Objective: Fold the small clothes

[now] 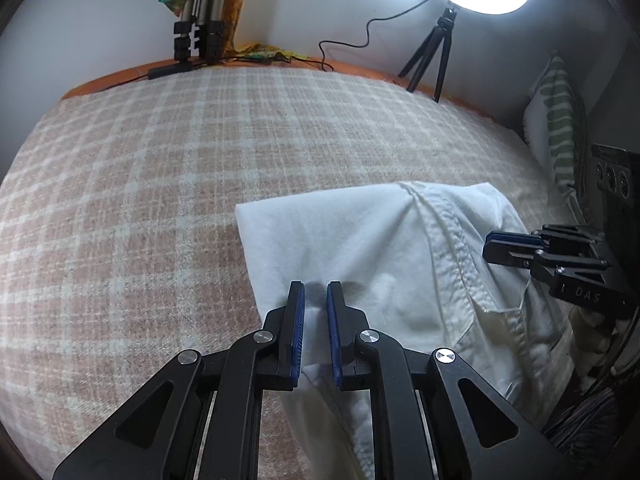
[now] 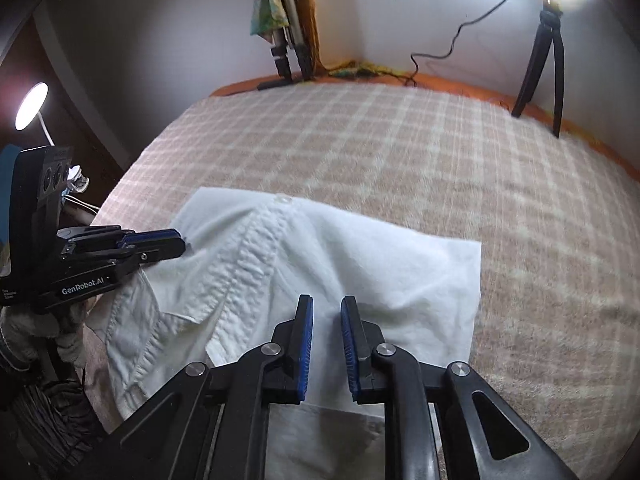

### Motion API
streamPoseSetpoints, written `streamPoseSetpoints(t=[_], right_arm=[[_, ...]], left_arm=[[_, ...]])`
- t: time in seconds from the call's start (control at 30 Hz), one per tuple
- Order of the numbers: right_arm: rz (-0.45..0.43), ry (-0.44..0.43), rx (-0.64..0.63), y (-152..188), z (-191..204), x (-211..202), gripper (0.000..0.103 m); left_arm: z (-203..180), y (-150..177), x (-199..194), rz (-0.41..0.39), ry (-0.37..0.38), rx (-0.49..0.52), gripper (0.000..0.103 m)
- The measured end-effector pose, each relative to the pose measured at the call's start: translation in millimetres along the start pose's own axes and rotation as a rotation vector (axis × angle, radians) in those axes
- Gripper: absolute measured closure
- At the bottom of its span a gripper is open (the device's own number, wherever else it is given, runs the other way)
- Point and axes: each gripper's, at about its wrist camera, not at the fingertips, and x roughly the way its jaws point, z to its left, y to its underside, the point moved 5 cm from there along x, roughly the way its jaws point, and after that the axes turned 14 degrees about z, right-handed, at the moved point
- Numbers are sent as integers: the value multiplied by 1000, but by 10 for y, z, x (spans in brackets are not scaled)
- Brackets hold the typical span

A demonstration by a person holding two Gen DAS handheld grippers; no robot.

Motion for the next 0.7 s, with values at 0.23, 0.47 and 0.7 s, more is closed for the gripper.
streamPoseSetpoints(t=[0.23, 0.47, 0.7], right_arm=[[3, -47, 27, 88, -44, -23, 89], [-9, -128, 78, 429, -66, -314, 83], [47, -93, 87, 696, -128, -195, 85]], left_arm=[[103, 102, -299, -53, 55, -46, 92], [-5, 522, -363, -4, 55, -14, 92], [44, 700, -186, 31, 36, -4, 91]])
